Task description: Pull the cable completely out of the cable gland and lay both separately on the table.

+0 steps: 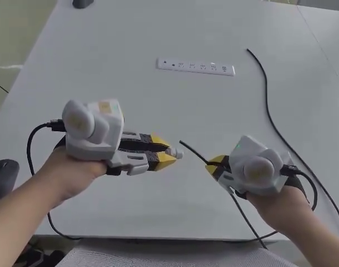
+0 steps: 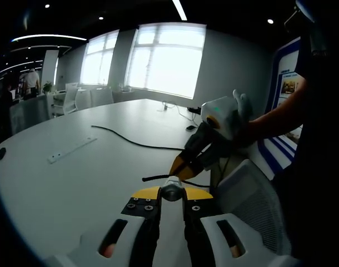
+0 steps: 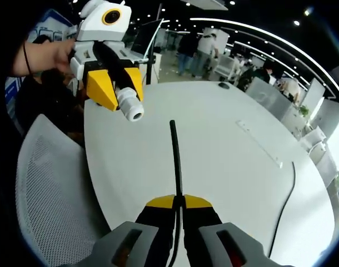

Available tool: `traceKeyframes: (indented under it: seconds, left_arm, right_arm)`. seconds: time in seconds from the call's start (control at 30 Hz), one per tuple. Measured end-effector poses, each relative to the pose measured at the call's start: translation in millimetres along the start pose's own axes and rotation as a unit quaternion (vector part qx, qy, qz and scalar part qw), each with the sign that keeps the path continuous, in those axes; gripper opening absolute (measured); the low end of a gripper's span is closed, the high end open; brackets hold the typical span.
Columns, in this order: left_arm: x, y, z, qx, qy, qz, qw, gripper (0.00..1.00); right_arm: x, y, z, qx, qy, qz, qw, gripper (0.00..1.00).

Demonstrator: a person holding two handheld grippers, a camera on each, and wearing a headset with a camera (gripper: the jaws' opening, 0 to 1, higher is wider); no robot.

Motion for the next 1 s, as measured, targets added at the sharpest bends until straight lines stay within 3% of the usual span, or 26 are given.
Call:
traceKeyframes:
  seconds: [0.4, 0.73, 1.0]
  left_arm:
    - [0.6, 0.0, 12.3, 0.003, 0.005, -0.005, 1.0, 0.15]
    - [5.2, 2.3, 25.9, 0.015, 0.005, -0.016, 0.9998, 0.15]
    - [11.0, 4.7, 41.7, 0.021, 0.011, -0.026, 0.9994, 0.15]
  right_arm:
    - [-2.5, -7.9, -12.4, 0.02, 0.008, -0.004, 0.9998, 0.0]
    - [-18.8, -14.5, -45.1, 0.048, 0.003, -0.01, 0.9988, 0.0]
    - [-38.6, -10.9, -64.3, 0.074, 0.007, -0.023, 0.997, 0.0]
Point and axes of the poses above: the centre of the closed fingertips' face, and the gripper's own axes: x roughly backward along the fingers, y roughly to its left, z roughly out of its underside, the point moved 1 cm from there along x, roughly backward along the fingers, and after that the axes turned 8 degrees about -z, right-handed, at the moved point
